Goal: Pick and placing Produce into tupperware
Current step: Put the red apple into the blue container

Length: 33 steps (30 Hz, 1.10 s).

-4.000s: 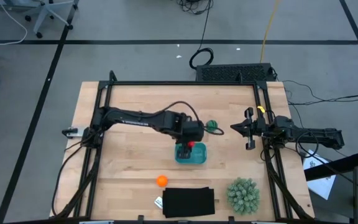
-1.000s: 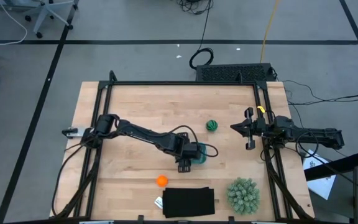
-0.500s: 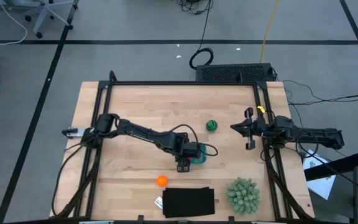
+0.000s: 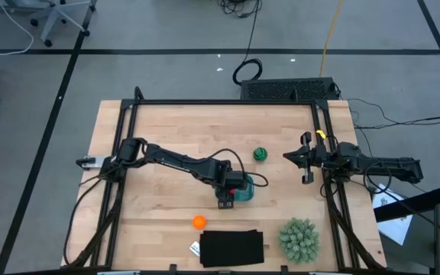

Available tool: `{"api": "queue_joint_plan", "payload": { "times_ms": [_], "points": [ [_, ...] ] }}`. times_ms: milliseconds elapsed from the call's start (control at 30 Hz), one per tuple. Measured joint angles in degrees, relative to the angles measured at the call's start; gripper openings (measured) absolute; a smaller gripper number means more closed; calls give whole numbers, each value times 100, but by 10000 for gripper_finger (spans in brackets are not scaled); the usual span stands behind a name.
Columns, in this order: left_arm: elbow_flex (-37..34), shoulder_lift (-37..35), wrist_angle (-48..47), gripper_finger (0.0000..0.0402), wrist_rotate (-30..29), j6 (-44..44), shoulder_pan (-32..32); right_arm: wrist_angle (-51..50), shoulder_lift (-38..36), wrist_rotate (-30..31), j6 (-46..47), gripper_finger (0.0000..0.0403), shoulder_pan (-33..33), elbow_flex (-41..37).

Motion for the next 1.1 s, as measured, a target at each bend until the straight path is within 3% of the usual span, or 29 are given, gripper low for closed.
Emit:
{"api": "queue_joint_plan", "payload": {
  "times_ms": [1100],
  "points": [
    [-303, 0, 144, 294, 297, 290, 166, 0, 0, 0, 1, 0, 0, -1]
  ]
}}
